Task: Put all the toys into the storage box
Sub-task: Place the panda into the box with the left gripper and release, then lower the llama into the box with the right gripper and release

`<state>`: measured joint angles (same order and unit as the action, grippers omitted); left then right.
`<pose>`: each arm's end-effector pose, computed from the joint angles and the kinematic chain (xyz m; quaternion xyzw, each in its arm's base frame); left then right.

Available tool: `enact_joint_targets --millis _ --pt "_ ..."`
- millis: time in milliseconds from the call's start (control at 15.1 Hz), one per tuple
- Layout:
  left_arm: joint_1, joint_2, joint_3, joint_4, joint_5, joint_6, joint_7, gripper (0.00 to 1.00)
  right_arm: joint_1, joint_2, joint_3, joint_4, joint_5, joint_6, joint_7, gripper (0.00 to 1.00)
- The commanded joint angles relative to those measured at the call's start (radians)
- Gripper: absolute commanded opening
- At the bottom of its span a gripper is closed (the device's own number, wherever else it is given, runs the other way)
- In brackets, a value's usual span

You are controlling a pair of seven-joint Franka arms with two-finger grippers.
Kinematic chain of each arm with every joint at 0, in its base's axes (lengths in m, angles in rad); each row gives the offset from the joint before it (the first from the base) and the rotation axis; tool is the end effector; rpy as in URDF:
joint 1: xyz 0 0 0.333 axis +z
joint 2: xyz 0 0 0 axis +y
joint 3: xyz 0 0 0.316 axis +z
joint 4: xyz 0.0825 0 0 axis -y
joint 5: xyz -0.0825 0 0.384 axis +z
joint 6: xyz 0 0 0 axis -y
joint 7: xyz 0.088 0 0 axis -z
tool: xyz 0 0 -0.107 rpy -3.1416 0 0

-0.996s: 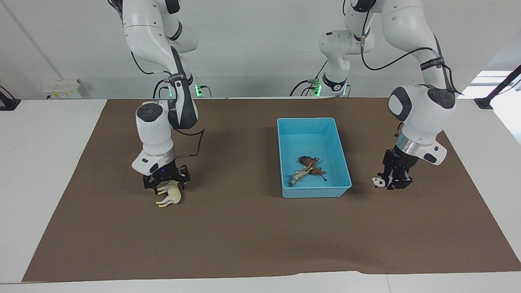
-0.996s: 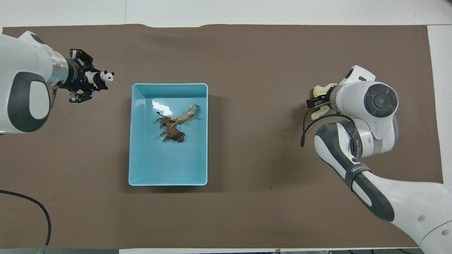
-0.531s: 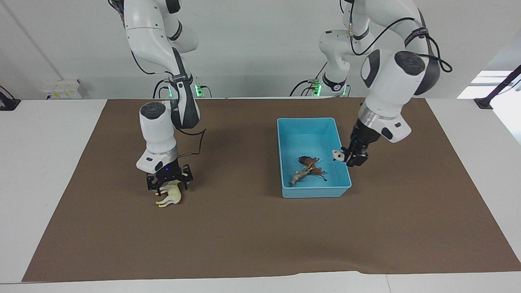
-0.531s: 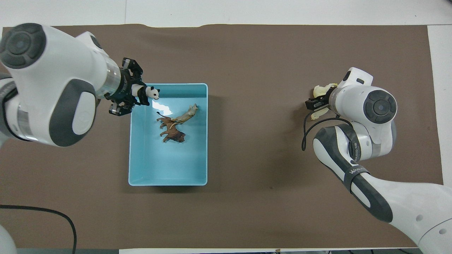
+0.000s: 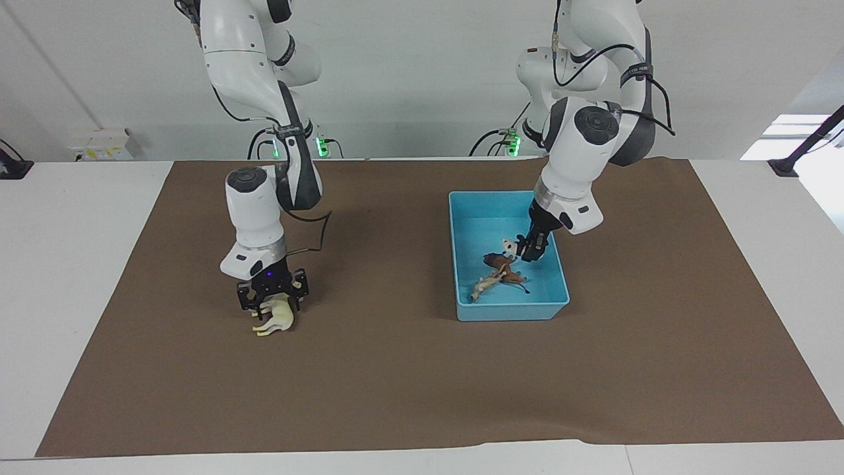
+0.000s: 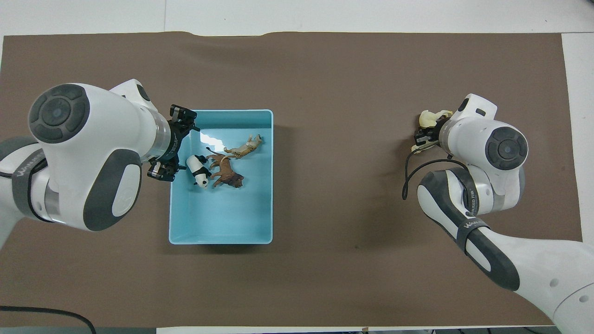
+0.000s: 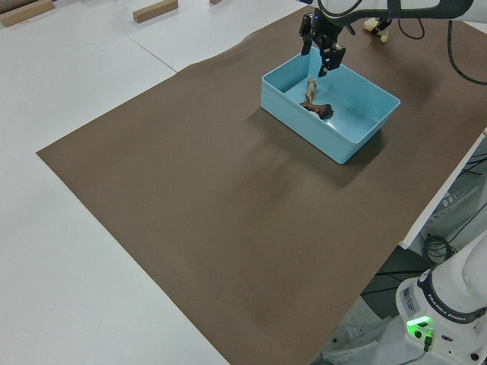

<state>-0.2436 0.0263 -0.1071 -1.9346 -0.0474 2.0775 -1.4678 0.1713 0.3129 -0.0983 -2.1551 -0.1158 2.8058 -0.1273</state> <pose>0.5413 -0.2001 0.4811 0.8408 0.5377 0.0179 0.0600 0.5960 0.0506 0.2883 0.9729 0.1535 0.1666 0.0470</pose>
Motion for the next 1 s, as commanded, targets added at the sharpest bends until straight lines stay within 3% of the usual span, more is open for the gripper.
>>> enact_joint_targets --millis 0,133,332,465,664,929 --pt "0.056 -0.052 0.006 0.041 0.049 -0.098 0.123 1.00 -0.006 -0.005 0.015 -0.002 0.001 0.005 -0.012 0.00" --pt "0.096 -0.051 0.007 0.116 0.049 -0.196 0.309 1.00 0.023 -0.008 0.017 0.096 0.004 -0.162 0.008 0.00" --pt "0.130 -0.051 0.009 0.201 0.049 -0.331 0.560 1.00 0.109 0.017 0.017 0.424 0.079 -0.576 0.151 0.00" --pt "0.130 -0.054 0.023 0.212 0.050 -0.376 0.758 1.00 0.190 0.084 0.017 0.634 0.128 -0.739 0.321 0.00" --pt "0.132 -0.048 0.023 0.284 0.054 -0.433 0.856 1.00 0.286 0.162 0.017 0.828 0.159 -0.842 0.584 0.00" --pt "0.133 0.009 0.030 0.429 0.101 -0.571 0.979 1.00 0.453 0.276 0.011 1.000 0.168 -0.838 0.933 0.00"
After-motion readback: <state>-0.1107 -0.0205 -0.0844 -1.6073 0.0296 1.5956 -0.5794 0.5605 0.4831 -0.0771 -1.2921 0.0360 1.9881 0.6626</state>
